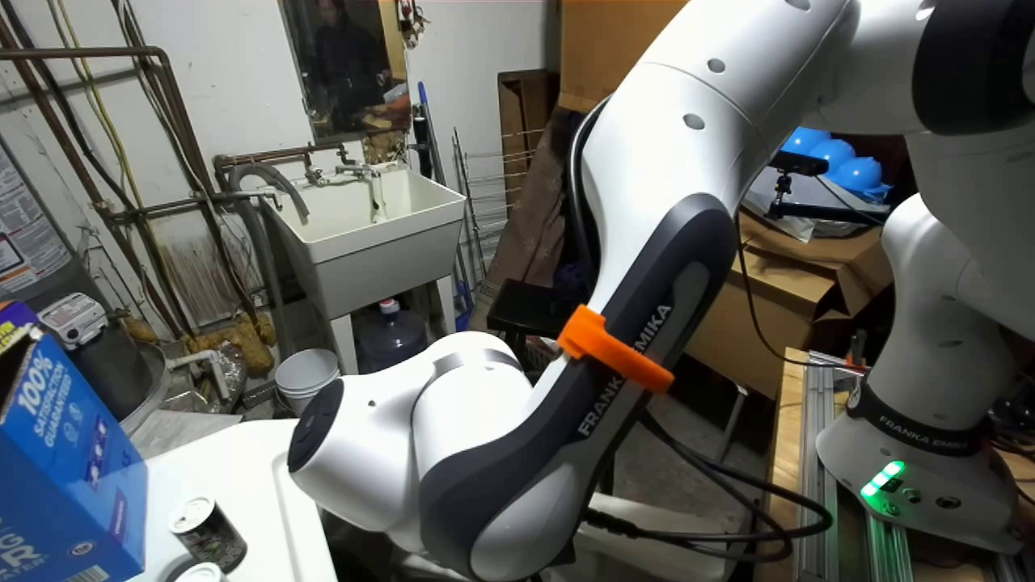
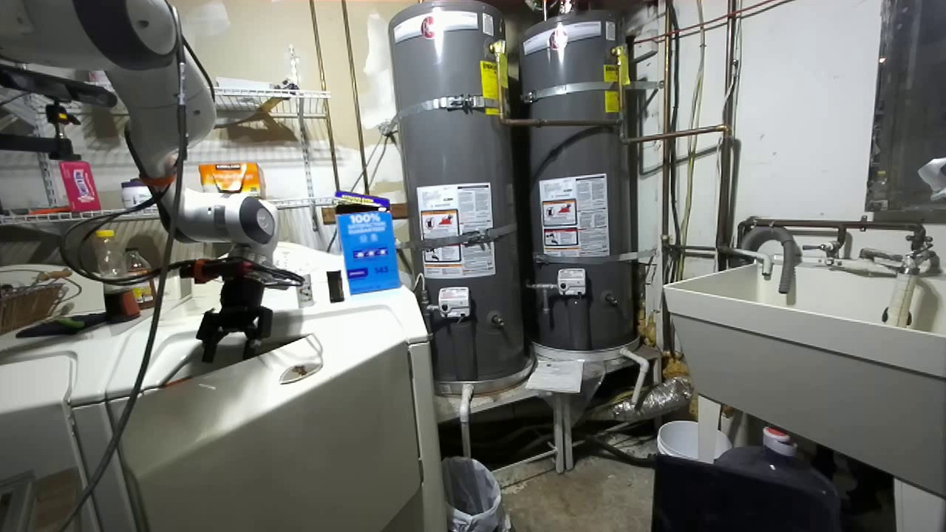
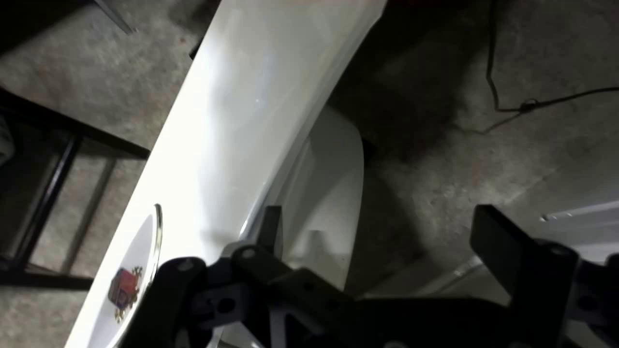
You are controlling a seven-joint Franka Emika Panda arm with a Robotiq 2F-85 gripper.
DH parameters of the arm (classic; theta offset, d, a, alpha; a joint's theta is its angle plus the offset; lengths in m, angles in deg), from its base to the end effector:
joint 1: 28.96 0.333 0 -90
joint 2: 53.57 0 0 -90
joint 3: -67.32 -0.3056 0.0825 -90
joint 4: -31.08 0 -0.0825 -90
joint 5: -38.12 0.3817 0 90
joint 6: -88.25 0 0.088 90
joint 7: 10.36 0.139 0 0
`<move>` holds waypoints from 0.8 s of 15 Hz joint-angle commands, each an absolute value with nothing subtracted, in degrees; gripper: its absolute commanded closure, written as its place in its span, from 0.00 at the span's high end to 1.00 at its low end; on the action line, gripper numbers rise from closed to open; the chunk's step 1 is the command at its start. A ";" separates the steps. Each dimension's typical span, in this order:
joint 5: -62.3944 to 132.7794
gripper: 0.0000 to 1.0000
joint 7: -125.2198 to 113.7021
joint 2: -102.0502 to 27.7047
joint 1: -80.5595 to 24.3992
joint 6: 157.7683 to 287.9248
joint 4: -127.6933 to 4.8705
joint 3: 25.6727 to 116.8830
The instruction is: Open the washing machine on the right
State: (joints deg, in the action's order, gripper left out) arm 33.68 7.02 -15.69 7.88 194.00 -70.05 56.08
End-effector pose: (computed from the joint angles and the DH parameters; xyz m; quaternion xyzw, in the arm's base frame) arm 0.3829 0.4157 0.1310 0.9206 0.2713 -0.2513 0.1254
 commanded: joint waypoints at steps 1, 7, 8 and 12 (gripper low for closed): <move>30.35 1.00 13.67 -20.83 8.07 189.51 -78.45 58.07; 28.82 1.00 23.19 -23.95 7.83 188.85 -80.30 58.52; 28.60 1.00 24.78 -24.88 8.18 189.46 -80.06 58.42; 29.74 1.00 26.08 -29.58 7.61 196.35 -78.95 56.06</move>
